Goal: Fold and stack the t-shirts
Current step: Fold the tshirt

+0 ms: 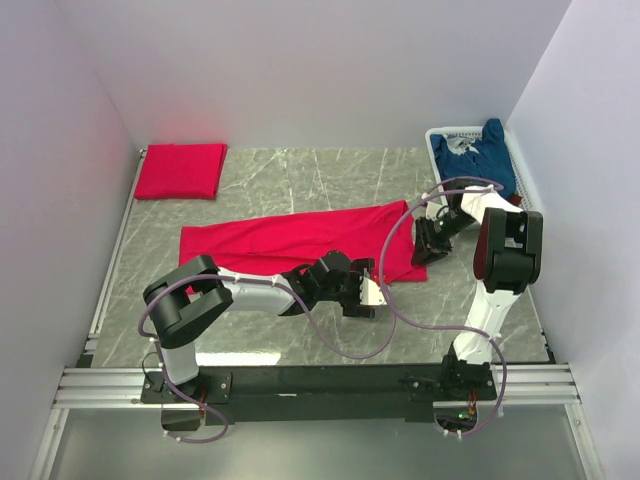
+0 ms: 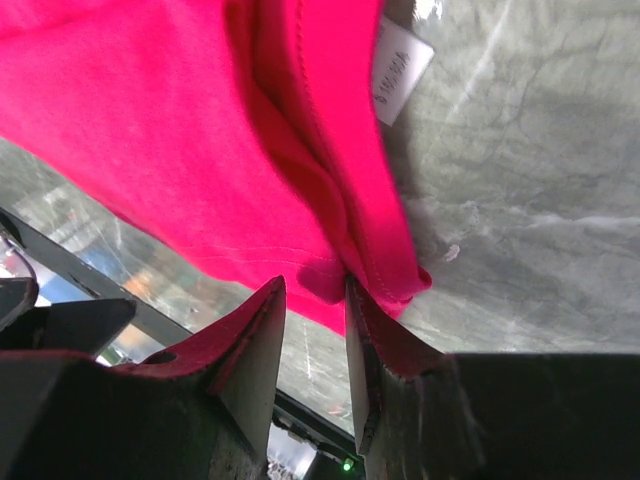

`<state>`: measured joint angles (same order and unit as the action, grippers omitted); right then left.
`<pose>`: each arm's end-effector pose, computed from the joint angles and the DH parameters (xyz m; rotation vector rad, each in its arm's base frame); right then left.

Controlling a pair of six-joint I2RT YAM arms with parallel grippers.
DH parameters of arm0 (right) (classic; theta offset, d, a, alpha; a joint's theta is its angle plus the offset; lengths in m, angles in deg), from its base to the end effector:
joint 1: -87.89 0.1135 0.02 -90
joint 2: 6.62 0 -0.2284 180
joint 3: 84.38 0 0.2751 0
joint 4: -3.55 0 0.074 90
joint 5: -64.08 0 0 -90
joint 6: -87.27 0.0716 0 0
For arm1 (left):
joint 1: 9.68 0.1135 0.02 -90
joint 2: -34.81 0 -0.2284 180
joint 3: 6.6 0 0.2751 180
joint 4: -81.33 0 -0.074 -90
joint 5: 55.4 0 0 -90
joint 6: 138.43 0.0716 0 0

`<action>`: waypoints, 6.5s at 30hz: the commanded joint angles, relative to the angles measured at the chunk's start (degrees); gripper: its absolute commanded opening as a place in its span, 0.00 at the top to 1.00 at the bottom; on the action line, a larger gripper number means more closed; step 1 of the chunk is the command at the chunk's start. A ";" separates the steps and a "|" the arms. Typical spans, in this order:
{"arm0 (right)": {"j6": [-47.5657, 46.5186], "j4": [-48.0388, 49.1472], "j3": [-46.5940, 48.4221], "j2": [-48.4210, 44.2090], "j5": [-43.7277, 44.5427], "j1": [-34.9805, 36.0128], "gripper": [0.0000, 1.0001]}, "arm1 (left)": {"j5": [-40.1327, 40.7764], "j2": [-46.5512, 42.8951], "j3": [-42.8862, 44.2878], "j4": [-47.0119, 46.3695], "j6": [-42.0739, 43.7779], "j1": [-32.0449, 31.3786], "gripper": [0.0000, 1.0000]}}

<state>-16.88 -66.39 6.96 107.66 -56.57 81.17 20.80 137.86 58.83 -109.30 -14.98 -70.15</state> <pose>0.3622 -0.0059 0.0790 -0.1728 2.9785 0.8176 0.1909 -0.3716 0.1029 1.6135 1.2972 -0.5385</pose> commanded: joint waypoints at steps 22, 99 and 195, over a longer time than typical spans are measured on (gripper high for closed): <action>1.94 0.21 0.27 -0.46 0.95 -0.75 1.00 | -1.31 8.92 2.53 -2.97 8.21 0.00 0.65; 5.36 -0.84 7.47 -3.53 -12.06 -0.22 1.00 | -13.09 6.64 24.94 21.47 7.68 15.55 1.00; 2.90 3.99 7.31 1.21 3.94 6.46 1.00 | -27.68 35.29 57.81 34.39 -9.81 21.18 0.33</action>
<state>-13.08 -62.48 14.78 111.25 -52.35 87.29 -4.43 172.46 113.65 -74.19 -24.22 -48.60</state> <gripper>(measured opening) 0.007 0.690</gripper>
